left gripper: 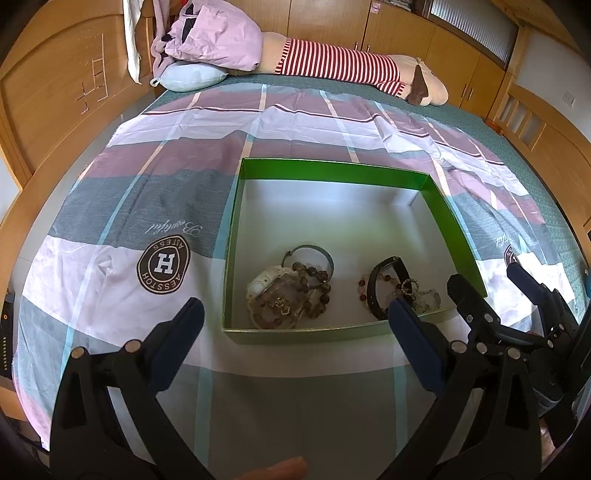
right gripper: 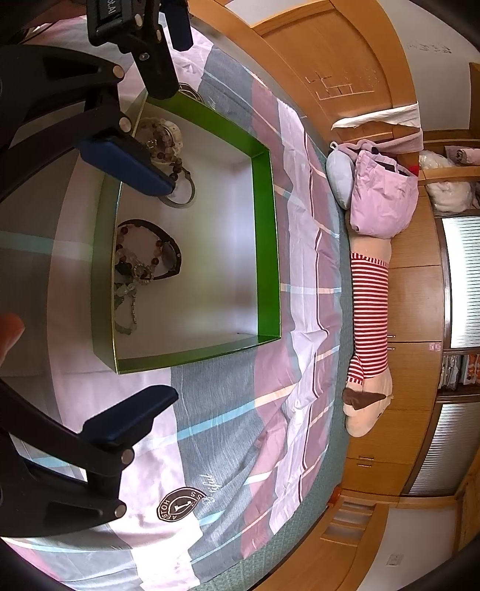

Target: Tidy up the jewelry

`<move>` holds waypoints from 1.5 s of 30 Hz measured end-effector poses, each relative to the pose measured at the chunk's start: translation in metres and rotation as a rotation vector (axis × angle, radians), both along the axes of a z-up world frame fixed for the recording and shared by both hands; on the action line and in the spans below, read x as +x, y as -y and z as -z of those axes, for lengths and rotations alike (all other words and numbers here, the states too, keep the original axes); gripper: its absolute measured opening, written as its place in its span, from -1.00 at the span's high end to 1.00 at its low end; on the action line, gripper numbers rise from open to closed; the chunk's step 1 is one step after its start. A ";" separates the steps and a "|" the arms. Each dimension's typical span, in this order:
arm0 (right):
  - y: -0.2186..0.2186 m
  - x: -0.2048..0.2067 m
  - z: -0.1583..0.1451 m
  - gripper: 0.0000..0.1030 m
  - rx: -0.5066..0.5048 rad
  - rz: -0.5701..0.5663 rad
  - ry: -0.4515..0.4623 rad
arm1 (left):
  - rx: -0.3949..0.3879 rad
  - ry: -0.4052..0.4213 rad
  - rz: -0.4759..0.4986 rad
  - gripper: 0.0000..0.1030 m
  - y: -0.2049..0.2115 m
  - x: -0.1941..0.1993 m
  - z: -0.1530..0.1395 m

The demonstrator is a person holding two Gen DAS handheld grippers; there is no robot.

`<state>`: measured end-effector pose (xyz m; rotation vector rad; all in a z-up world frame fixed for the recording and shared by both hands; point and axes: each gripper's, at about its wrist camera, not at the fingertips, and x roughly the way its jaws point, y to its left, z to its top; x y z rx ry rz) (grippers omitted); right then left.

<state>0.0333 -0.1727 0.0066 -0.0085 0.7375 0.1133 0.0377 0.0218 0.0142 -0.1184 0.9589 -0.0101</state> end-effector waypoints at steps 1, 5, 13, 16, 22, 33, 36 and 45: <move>-0.001 0.000 0.000 -0.97 -0.001 -0.001 0.000 | 0.001 -0.001 0.001 -0.96 0.000 0.000 0.000; -0.002 -0.001 0.000 -0.97 -0.004 -0.001 0.001 | 0.003 0.001 0.003 -0.96 0.000 0.000 -0.001; -0.002 -0.001 0.000 -0.97 -0.004 0.000 0.001 | 0.005 -0.001 0.010 -0.96 0.000 0.001 -0.002; -0.003 -0.001 0.001 -0.97 -0.005 0.000 0.000 | 0.009 -0.001 0.015 -0.96 -0.001 0.002 -0.003; -0.003 -0.001 0.001 -0.97 -0.004 0.001 0.000 | 0.006 -0.003 0.014 -0.96 -0.001 0.002 -0.002; -0.005 -0.002 0.002 -0.97 -0.008 -0.005 -0.001 | 0.008 -0.003 0.020 -0.96 0.001 0.002 -0.002; -0.005 -0.002 0.002 -0.97 -0.007 -0.005 -0.001 | 0.010 -0.003 0.024 -0.96 0.001 0.002 -0.002; -0.005 -0.002 0.004 -0.97 -0.011 -0.008 -0.001 | 0.010 0.002 0.037 -0.96 0.002 0.001 -0.002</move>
